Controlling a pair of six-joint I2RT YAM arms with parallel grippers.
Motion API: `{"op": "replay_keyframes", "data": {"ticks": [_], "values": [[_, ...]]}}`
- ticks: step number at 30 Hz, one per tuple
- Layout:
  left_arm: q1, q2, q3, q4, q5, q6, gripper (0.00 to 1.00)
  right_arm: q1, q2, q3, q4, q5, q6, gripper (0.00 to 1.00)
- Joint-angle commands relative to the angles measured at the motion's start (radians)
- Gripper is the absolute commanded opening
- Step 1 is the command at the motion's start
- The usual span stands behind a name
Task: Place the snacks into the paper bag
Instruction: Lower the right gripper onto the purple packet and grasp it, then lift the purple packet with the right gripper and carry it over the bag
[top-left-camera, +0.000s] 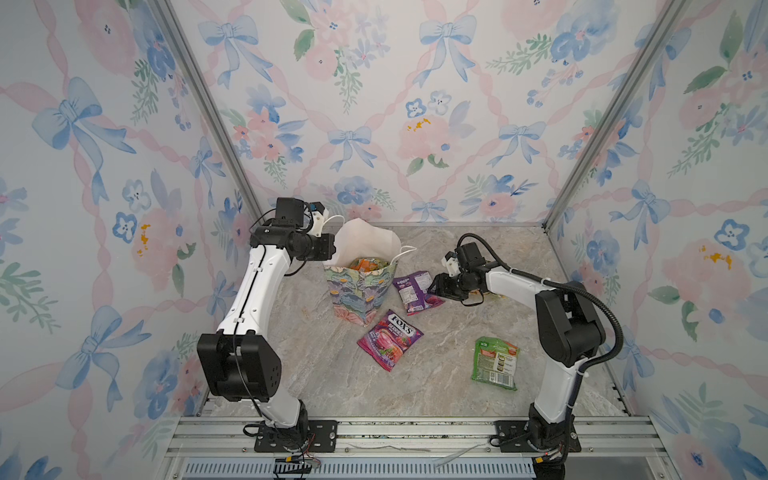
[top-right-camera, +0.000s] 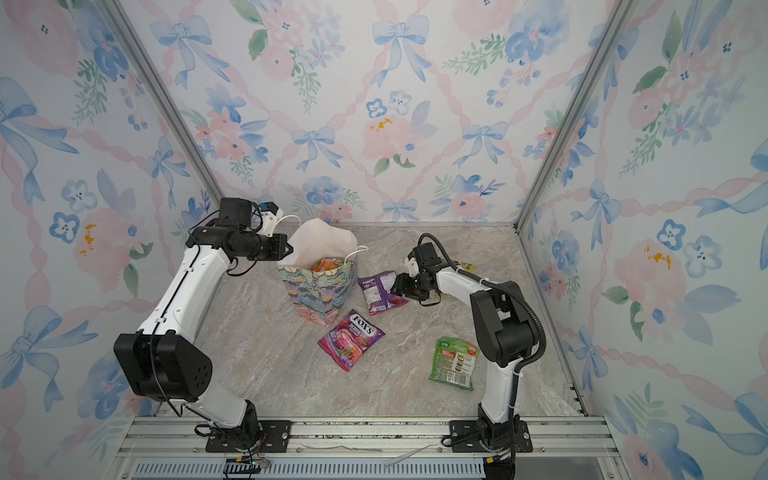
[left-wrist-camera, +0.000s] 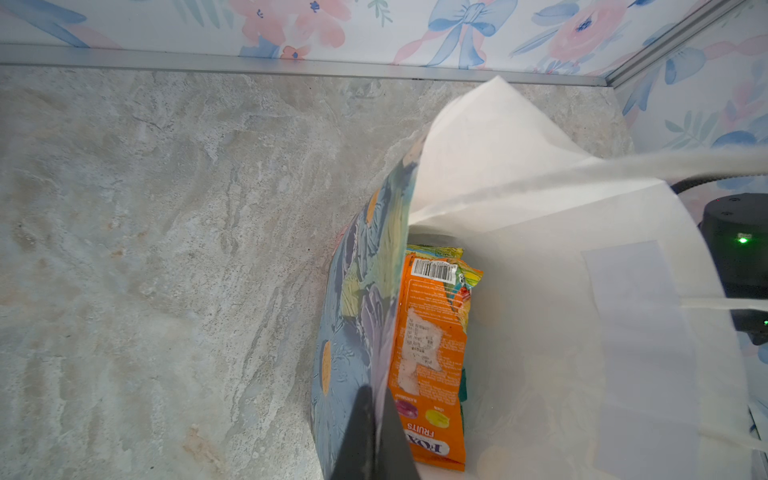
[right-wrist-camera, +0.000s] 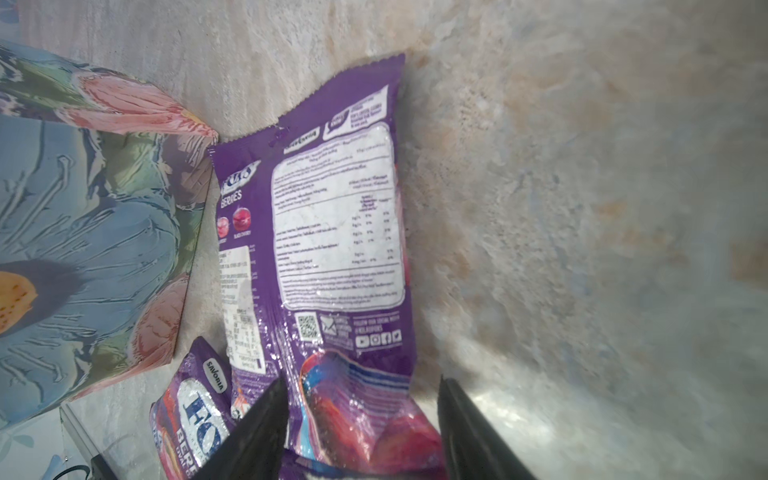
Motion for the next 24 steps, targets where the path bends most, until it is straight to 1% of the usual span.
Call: {"op": "replay_keyframes", "data": {"ticks": [1, 6, 10, 12, 21, 23, 24], "values": [[0.008, -0.013, -0.012, -0.019, 0.003, 0.009, 0.0, -0.005, 0.034, 0.03, -0.008, -0.029, -0.017, 0.58], [0.007, -0.012, -0.011, -0.019, 0.003, 0.009, 0.0, -0.003, 0.07, 0.034, 0.009, -0.051, -0.004, 0.52], [0.007, -0.012, -0.013, -0.019, 0.003, 0.01, 0.0, 0.003, 0.072, 0.018, 0.034, -0.051, 0.016, 0.47], [0.007, -0.012, -0.014, -0.019, 0.002, 0.01, 0.0, 0.006, 0.071, 0.011, 0.048, -0.052, 0.027, 0.41], [0.007, -0.011, -0.013, -0.019, 0.0, 0.009, 0.0, 0.024, 0.024, -0.055, 0.137, -0.065, 0.098, 0.04], [0.007, -0.012, -0.013, -0.019, -0.001, 0.01, 0.0, 0.025, -0.005, -0.067, 0.144, -0.067, 0.115, 0.0], [0.007, -0.011, -0.013, -0.02, -0.002, 0.009, 0.0, 0.027, -0.022, -0.073, 0.148, -0.065, 0.122, 0.0]]}}
